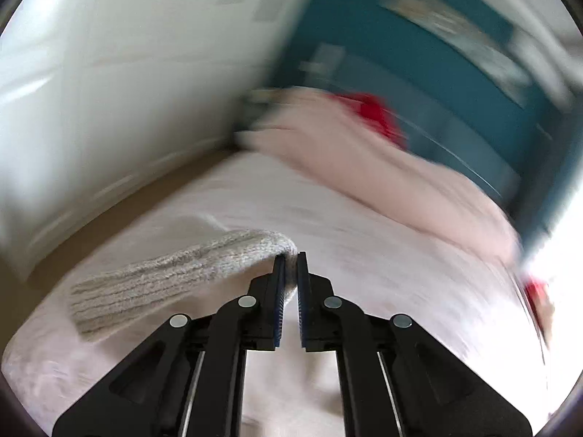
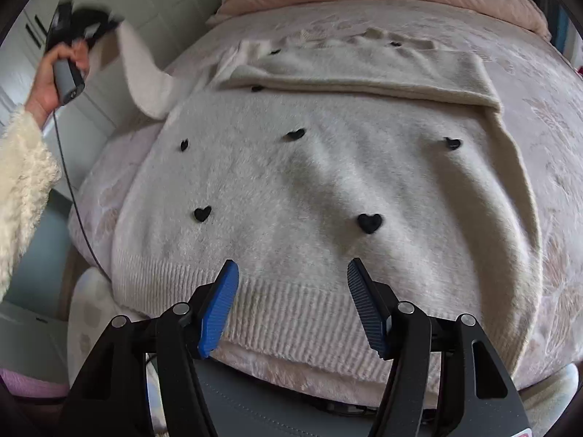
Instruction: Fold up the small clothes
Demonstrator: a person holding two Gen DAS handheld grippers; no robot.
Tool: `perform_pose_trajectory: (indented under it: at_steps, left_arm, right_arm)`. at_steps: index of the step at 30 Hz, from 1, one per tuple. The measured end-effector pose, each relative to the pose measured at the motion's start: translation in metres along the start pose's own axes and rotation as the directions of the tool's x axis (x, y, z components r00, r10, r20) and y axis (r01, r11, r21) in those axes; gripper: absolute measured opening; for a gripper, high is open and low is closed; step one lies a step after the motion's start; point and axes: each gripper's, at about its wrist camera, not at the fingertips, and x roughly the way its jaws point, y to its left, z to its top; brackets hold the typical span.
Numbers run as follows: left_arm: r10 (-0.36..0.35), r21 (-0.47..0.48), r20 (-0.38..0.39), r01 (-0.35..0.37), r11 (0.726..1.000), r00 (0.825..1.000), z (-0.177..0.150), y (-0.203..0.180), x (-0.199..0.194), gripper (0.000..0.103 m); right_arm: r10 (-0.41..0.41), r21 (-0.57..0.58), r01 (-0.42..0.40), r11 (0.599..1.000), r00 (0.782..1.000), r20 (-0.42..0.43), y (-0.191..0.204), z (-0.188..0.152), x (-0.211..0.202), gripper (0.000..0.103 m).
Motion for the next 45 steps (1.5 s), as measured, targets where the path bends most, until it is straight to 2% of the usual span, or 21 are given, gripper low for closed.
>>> perform_pose_trajectory:
  at_steps: [2, 4, 5, 6, 7, 9, 11, 16, 21, 25, 27, 30, 32, 33, 34, 35, 36, 39, 42, 43, 45]
  left_arm:
    - [-0.092, 0.115, -0.048, 0.097, 0.989, 0.995, -0.031, -0.081, -0.011, 0.006]
    - [-0.143, 0.168, -0.132, 0.164, 0.972, 0.981, -0.069, -0.132, -0.007, 0.014]
    - [-0.161, 0.169, -0.202, 0.196, 0.966, 0.966, -0.1, -0.158, 0.0, 0.022]
    - [-0.166, 0.16, -0.248, 0.209, 0.965, 0.955, -0.122, -0.17, 0.004, 0.05]
    - [-0.154, 0.142, -0.288, 0.201, 0.969, 0.945, -0.147, -0.179, 0.008, 0.065]
    - [-0.14, 0.109, -0.331, 0.185, 0.977, 0.933, -0.198, -0.186, 0.007, 0.063]
    - [-0.122, 0.08, -0.364, 0.162, 0.984, 0.923, -0.235, -0.178, -0.002, 0.063]
    - [-0.097, -0.122, -0.366, 0.056, 0.991, 0.926, -0.243, -0.1, -0.003, 0.069]
    - [-0.029, -0.301, -0.345, -0.081, 0.95, 0.938, -0.214, -0.022, 0.009, 0.069]
    - [-0.032, -0.393, -0.367, -0.124, 0.911, 0.93, -0.193, 0.004, 0.047, 0.071]
    - [-0.031, -0.461, -0.378, -0.16, 0.873, 0.925, -0.193, 0.022, 0.064, 0.071]
    - [-0.009, -0.527, -0.357, -0.193, 0.828, 0.934, -0.194, 0.038, 0.073, 0.069]
    - [-0.004, -0.531, -0.356, -0.199, 0.823, 0.935, -0.194, 0.04, 0.078, 0.06]
    - [0.009, -0.517, -0.364, -0.21, 0.83, 0.932, -0.196, 0.039, 0.08, 0.047]
    - [0.015, -0.509, -0.366, -0.213, 0.834, 0.931, -0.196, 0.039, 0.082, 0.028]
    - [0.017, -0.493, -0.364, -0.208, 0.845, 0.931, -0.195, 0.039, 0.084, 0.02]
    - [0.032, -0.484, -0.361, -0.216, 0.848, 0.932, -0.194, 0.038, 0.084, 0.012]
    - [0.049, -0.482, -0.329, -0.212, 0.85, 0.943, -0.188, 0.04, 0.076, 0.011]
    - [0.03, -0.463, -0.354, -0.203, 0.863, 0.935, -0.191, 0.043, 0.086, 0.011]
    - [0.02, -0.454, -0.372, -0.201, 0.868, 0.928, -0.195, 0.041, 0.09, 0.011]
    - [0.047, -0.415, -0.394, -0.223, 0.882, 0.918, -0.204, 0.031, 0.097, 0.011]
  right_arm:
    - [0.01, 0.016, -0.01, 1.0, 1.0, 0.024, -0.008, -0.003, -0.008, 0.061]
    - [0.005, 0.034, -0.007, 0.999, 0.999, 0.052, -0.021, -0.008, -0.018, 0.064]
    - [0.001, 0.046, -0.003, 0.999, 0.998, 0.063, -0.03, -0.012, -0.023, 0.065]
    - [-0.006, 0.055, 0.002, 0.998, 0.997, 0.072, -0.036, -0.014, -0.026, 0.065]
    - [-0.012, 0.064, 0.007, 0.998, 0.997, 0.079, -0.043, -0.017, -0.029, 0.065]
    - [-0.026, 0.089, 0.017, 0.996, 0.995, 0.093, -0.062, -0.023, -0.037, 0.065]
    - [-0.026, 0.119, 0.013, 0.993, 0.994, 0.104, -0.08, -0.026, -0.043, 0.067]
    - [-0.029, 0.116, 0.013, 0.993, 0.991, 0.132, -0.11, -0.002, -0.041, 0.068]
    - [-0.023, 0.023, 0.019, 1.0, 0.984, 0.178, -0.093, 0.078, -0.01, 0.07]
    - [-0.066, -0.066, 0.079, 0.995, 0.983, 0.174, -0.061, 0.155, 0.042, 0.073]
    - [-0.12, -0.108, 0.14, 0.984, 0.978, 0.172, -0.046, 0.183, 0.065, 0.073]
    - [-0.193, -0.137, 0.215, 0.967, 0.969, 0.154, -0.031, 0.222, 0.106, 0.073]
    - [-0.253, -0.132, 0.27, 0.954, 0.958, 0.133, -0.028, 0.243, 0.132, 0.073]
    - [-0.272, -0.127, 0.288, 0.949, 0.953, 0.13, -0.028, 0.247, 0.14, 0.071]
    - [-0.28, -0.123, 0.293, 0.948, 0.953, 0.114, -0.029, 0.252, 0.149, 0.063]
    - [-0.259, -0.117, 0.268, 0.956, 0.962, 0.086, -0.032, 0.255, 0.157, 0.016]
    - [-0.239, -0.107, 0.245, 0.963, 0.969, 0.067, -0.035, 0.258, 0.16, 0.009]
    - [-0.112, 0.028, 0.108, 0.994, 0.974, 0.197, -0.061, 0.256, 0.111, 0.006]
    - [-0.031, 0.219, -0.036, 0.975, 0.956, 0.292, -0.117, 0.227, 0.064, 0.007]
    - [-0.031, 0.262, -0.044, 0.964, 0.961, 0.276, -0.133, 0.219, 0.067, 0.007]
    - [-0.019, 0.316, -0.035, 0.948, 0.986, 0.167, -0.164, 0.202, 0.095, 0.008]
